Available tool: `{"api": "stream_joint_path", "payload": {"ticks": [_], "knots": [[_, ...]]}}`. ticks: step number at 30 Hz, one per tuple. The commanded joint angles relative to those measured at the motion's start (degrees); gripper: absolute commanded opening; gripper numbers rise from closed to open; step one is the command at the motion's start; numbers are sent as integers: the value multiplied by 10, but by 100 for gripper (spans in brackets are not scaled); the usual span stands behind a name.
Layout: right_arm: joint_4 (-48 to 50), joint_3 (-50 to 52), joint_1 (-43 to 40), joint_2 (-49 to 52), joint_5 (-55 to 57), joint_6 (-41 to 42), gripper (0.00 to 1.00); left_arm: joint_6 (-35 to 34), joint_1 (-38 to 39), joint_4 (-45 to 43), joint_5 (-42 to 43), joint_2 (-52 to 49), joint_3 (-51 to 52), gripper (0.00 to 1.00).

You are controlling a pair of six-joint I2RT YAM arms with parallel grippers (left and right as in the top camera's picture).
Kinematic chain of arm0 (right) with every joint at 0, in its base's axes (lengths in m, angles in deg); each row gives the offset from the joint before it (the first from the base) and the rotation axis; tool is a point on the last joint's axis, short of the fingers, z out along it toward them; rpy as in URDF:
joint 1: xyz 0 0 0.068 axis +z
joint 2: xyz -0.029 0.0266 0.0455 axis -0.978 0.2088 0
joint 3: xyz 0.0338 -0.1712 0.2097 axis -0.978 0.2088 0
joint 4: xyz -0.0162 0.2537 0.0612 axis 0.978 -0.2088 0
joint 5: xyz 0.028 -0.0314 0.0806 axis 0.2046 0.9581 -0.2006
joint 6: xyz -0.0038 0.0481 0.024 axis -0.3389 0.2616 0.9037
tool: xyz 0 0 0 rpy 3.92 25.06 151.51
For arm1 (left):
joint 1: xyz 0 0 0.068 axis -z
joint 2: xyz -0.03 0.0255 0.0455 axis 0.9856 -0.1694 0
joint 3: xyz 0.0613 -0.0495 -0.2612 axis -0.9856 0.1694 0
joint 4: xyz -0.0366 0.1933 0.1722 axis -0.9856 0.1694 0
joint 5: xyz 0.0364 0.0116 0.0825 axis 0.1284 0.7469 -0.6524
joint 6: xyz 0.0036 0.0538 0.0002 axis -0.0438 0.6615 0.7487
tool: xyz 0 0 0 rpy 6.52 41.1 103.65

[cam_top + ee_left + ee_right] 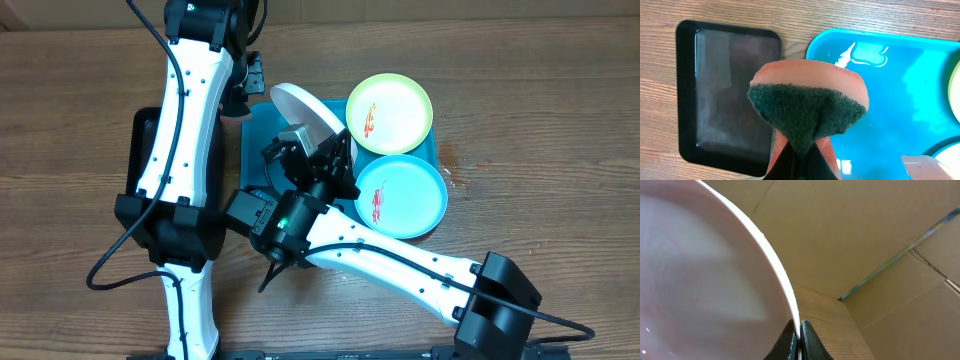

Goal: Clean dirty plates on tray and stack at the side
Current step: 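Carry the white plate right and set it on the table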

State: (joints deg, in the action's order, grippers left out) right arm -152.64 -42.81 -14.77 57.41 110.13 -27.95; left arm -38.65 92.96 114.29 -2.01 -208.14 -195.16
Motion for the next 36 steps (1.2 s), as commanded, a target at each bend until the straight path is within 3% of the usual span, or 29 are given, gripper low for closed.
{"api": "stream_joint_path", "payload": {"ticks": [1, 12, 20, 28, 36], "knots": [[2, -17, 31, -20, 4, 11, 4, 5, -1, -1, 4, 6, 2, 4], [-23, -17, 17, -20, -225, 72, 4, 5, -1, 0, 4, 6, 2, 4], [-23, -17, -71, -20, -440, 64, 4, 5, -1, 2, 5, 6, 2, 4], [61, -17, -186, -53, -675, -125, 4, 5, -1, 5, 5, 6, 2, 4], [75, -17, -370, -112, -905, -212, 4, 5, -1, 10, 5, 6, 2, 4]]}}
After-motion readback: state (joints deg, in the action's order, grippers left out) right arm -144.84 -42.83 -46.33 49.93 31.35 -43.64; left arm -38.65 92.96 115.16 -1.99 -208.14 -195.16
